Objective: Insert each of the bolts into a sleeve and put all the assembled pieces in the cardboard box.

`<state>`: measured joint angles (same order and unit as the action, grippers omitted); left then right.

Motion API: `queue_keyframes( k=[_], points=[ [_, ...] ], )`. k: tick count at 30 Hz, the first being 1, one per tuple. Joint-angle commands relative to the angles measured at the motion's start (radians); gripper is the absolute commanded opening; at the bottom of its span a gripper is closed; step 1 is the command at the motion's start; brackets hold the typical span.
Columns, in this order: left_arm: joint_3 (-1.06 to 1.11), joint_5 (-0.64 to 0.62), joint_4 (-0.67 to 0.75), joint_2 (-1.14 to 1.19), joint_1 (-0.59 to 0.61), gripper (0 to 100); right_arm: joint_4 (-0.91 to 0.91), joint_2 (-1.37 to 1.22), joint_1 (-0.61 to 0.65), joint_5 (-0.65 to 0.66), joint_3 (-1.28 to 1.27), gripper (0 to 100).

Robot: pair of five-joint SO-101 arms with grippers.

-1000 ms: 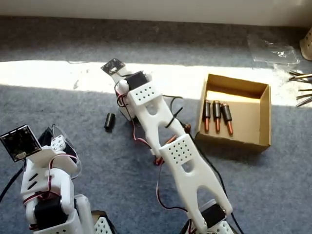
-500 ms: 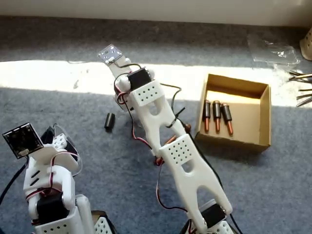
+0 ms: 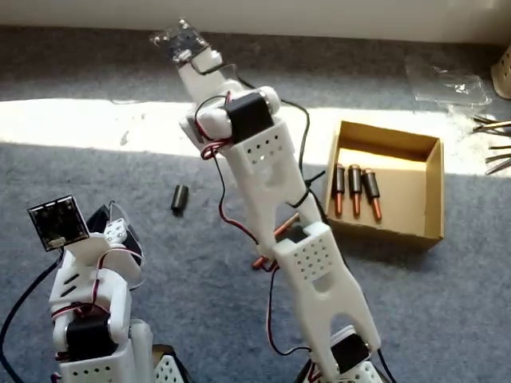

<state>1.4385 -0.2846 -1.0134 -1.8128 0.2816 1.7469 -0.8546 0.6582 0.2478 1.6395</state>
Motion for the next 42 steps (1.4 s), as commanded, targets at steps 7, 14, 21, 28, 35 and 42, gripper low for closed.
queue_keyframes(
  k=[7,14,21,28,35,42],
  points=[
    [-0.010,0.031,0.029,-0.012,-0.024,6,0.016,0.372,-0.018,-0.003,-0.232,0.4],
    [-0.008,0.031,0.029,-0.012,-0.025,6,0.016,0.653,-0.019,-0.003,-0.559,0.4],
    [0.036,0.130,0.061,-0.012,-0.074,6,0.015,1.004,-0.018,-0.002,-0.895,0.4],
    [0.102,0.238,0.123,-0.010,-0.166,6,0.002,1.303,-0.045,-0.002,-1.207,0.4],
    [0.117,0.344,0.117,-0.008,-0.222,6,-0.096,1.535,-0.170,-0.002,-1.508,0.4],
    [0.096,0.479,0.064,-0.005,-0.348,6,-0.214,1.788,-0.240,-0.002,-1.860,0.4]
  ],
)
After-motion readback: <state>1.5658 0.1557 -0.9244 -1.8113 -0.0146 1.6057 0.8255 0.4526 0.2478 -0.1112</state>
